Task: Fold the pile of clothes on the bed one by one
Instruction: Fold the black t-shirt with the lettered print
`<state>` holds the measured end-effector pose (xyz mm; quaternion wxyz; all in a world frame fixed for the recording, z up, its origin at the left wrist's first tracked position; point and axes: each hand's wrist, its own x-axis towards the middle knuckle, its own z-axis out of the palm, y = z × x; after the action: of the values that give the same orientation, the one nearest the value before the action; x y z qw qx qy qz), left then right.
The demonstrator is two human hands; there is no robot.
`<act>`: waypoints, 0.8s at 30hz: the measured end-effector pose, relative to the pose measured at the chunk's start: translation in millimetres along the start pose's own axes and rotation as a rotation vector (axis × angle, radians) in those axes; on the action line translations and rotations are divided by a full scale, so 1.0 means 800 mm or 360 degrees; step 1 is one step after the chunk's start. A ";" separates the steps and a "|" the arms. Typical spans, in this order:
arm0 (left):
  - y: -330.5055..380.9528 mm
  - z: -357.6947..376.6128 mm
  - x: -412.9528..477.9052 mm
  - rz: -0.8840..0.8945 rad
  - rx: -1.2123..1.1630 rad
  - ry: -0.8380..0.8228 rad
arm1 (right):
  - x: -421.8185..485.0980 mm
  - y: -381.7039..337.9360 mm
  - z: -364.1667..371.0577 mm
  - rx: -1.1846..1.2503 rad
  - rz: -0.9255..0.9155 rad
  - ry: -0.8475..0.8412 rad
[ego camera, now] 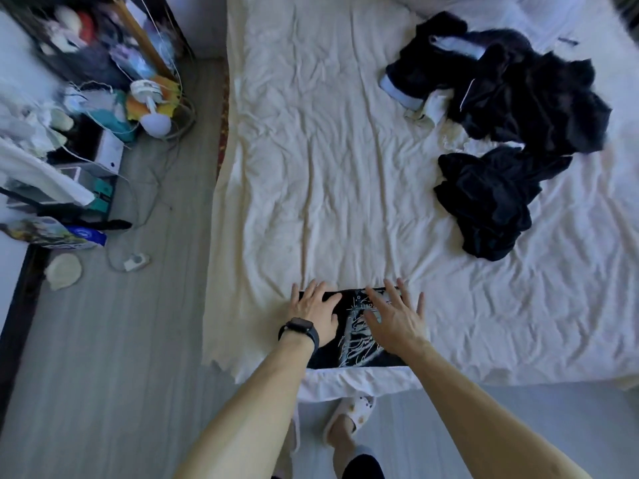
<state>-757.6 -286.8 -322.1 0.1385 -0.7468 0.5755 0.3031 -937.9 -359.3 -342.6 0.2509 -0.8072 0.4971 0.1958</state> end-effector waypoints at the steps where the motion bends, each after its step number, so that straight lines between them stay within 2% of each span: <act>1: -0.006 -0.015 -0.015 -0.0009 0.0010 -0.0017 | -0.013 -0.006 -0.018 -0.0023 -0.0021 -0.0017; 5: -0.048 -0.069 -0.080 0.0008 -0.0009 0.0087 | -0.072 -0.051 -0.077 -0.0061 -0.0064 0.0045; 9: -0.128 -0.112 -0.147 0.0028 -0.0068 0.0214 | -0.124 -0.136 -0.116 0.0037 -0.0144 0.0208; 17: -0.361 -0.205 -0.286 0.0032 -0.0187 0.0670 | -0.226 -0.368 -0.171 0.0116 -0.0362 0.0857; 24: -0.479 -0.343 -0.379 0.0138 -0.0098 0.1098 | -0.283 -0.521 -0.241 0.0205 -0.0499 0.1375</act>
<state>-361.8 -89.2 22.7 -0.0998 -0.7841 0.6101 0.0557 -646.6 -156.8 27.0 0.0969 -0.8631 0.4392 -0.2298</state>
